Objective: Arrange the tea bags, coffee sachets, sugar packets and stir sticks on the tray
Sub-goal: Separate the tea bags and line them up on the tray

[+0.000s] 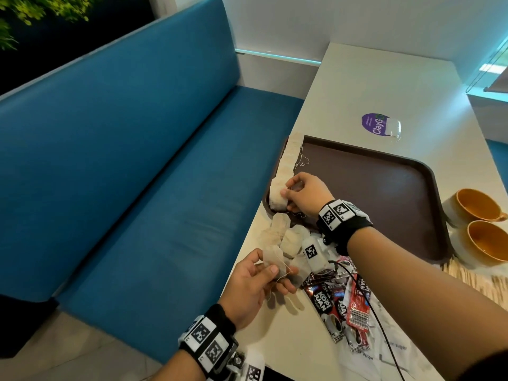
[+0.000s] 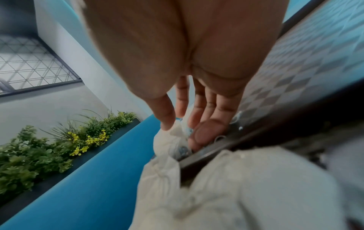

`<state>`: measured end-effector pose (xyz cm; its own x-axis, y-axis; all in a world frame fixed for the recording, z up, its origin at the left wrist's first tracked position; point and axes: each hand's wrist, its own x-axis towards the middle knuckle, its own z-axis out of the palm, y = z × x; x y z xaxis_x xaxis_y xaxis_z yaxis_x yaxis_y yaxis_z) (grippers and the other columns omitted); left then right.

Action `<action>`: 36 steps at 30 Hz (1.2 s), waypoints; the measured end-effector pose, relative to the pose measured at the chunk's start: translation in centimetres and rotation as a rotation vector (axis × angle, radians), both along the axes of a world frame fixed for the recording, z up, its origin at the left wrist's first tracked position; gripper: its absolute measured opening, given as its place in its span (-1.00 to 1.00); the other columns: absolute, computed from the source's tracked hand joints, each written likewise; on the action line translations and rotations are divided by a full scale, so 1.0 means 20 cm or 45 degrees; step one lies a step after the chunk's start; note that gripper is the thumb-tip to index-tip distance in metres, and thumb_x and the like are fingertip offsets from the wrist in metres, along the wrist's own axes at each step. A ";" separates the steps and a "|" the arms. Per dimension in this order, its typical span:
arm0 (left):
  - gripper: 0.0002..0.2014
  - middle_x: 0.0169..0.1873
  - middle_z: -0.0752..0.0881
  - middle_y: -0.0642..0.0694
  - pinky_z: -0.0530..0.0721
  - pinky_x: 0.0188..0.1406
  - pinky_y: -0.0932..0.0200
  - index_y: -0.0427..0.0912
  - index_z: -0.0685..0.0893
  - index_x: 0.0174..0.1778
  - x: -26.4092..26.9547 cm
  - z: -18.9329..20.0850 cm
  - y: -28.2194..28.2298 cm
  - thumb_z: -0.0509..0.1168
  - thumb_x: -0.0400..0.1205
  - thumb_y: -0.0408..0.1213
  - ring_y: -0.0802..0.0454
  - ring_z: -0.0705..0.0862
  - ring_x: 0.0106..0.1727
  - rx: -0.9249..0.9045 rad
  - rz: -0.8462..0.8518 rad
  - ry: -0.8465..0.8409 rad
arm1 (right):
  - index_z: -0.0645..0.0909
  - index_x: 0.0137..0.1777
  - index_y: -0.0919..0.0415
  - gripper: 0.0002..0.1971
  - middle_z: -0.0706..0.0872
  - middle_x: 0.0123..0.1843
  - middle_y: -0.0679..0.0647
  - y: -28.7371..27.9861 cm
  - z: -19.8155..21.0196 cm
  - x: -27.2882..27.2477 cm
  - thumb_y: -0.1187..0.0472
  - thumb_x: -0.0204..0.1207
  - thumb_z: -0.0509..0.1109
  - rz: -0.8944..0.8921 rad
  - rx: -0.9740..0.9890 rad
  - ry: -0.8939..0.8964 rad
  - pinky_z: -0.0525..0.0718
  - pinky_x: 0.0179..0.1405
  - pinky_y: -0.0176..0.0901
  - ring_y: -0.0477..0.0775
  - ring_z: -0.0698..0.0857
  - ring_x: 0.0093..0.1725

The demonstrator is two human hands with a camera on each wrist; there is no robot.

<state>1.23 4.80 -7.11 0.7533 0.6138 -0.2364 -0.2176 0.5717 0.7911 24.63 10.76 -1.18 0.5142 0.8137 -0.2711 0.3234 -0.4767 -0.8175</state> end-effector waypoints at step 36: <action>-0.72 -0.15 0.83 -0.07 0.77 -0.11 0.14 -0.10 0.74 -0.02 0.17 0.32 -0.03 0.65 0.45 -0.39 0.05 0.77 -0.15 0.709 -0.077 0.456 | 0.84 -0.06 0.31 -0.93 0.87 -0.23 0.09 -0.89 0.19 -0.18 0.31 0.51 0.61 -0.077 0.338 0.392 0.70 -0.28 -0.30 -0.13 0.76 -0.31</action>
